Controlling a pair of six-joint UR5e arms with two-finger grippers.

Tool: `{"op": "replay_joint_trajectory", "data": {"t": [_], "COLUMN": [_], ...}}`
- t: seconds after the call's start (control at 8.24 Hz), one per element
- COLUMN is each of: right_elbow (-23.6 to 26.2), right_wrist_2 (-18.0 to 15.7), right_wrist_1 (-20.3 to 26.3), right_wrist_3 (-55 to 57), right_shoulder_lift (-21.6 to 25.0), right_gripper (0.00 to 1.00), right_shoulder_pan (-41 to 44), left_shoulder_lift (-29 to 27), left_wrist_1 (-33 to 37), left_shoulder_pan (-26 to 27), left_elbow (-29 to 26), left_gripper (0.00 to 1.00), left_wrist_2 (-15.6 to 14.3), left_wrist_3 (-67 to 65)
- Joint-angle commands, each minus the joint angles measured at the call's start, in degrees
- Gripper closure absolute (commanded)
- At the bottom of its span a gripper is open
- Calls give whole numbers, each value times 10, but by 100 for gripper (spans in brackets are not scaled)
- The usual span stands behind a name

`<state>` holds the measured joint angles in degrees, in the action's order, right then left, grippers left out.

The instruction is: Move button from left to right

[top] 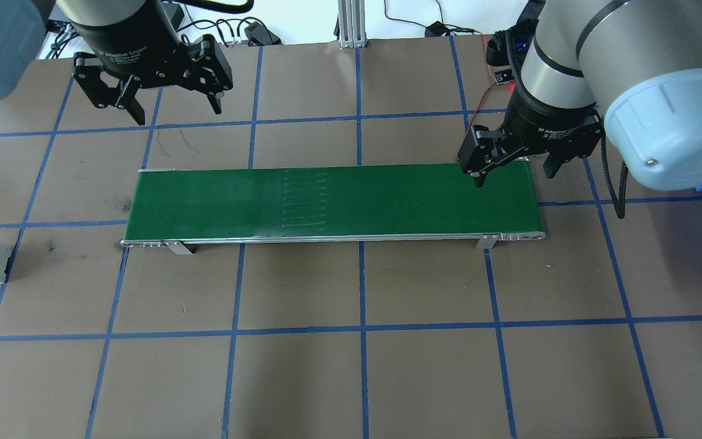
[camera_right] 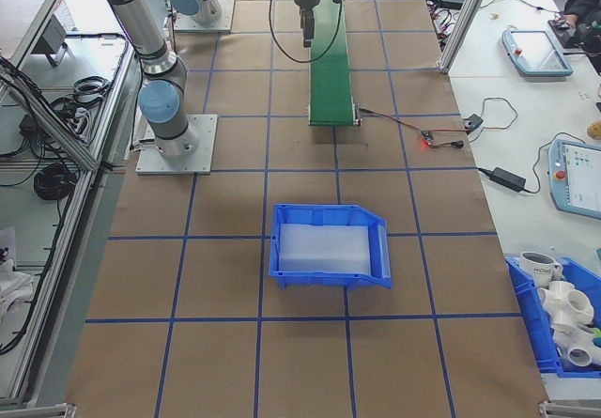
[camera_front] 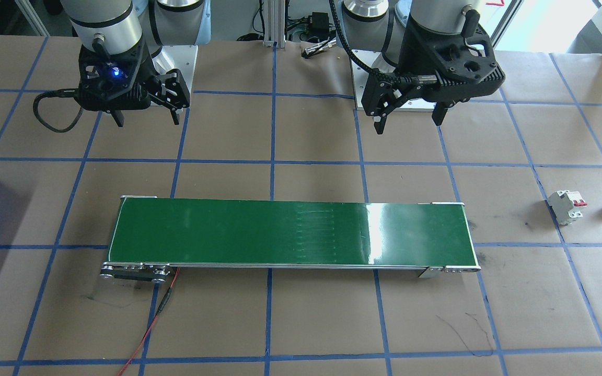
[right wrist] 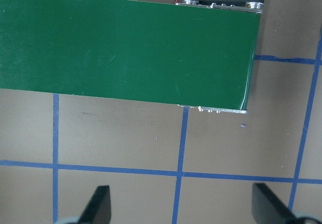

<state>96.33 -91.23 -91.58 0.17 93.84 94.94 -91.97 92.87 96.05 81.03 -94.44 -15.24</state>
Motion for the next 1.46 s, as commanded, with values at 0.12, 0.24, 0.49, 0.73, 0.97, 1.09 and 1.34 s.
{"op": "replay_joint_trajectory", "data": {"t": [0.12, 0.24, 0.49, 0.73, 0.97, 1.09, 1.34], "right_elbow": [0, 0, 0, 1, 1, 1, 1], "right_wrist_2": [-1, -1, -2, -2, -2, -2, -2], "right_wrist_1": [-2, -2, -1, -1, -1, -1, -1], "right_wrist_3": [0, 0, 0, 0, 0, 0, 0], "right_shoulder_lift": [2, 3, 2, 2, 2, 2, 2], "right_gripper": [0, 0, 0, 0, 0, 0, 0], "right_shoulder_pan": [0, 0, 0, 1, 0, 0, 0], "left_shoulder_lift": [11, 11, 15, 14, 1, -9, -57], "left_wrist_1": [1, -1, -56, -58, -58, -59, -59], "left_shoulder_pan": [-11, -33, -127, -238, -374, -442, -543], "left_elbow": [3, 15, 31, 31, 33, 27, 26], "left_gripper": [0, 0, 0, 0, 0, 0, 0], "left_wrist_2": [-1, 0, 1, 0, -1, -1, 0], "left_wrist_3": [7, 6, 16, 178, 324, 411, 572]}}
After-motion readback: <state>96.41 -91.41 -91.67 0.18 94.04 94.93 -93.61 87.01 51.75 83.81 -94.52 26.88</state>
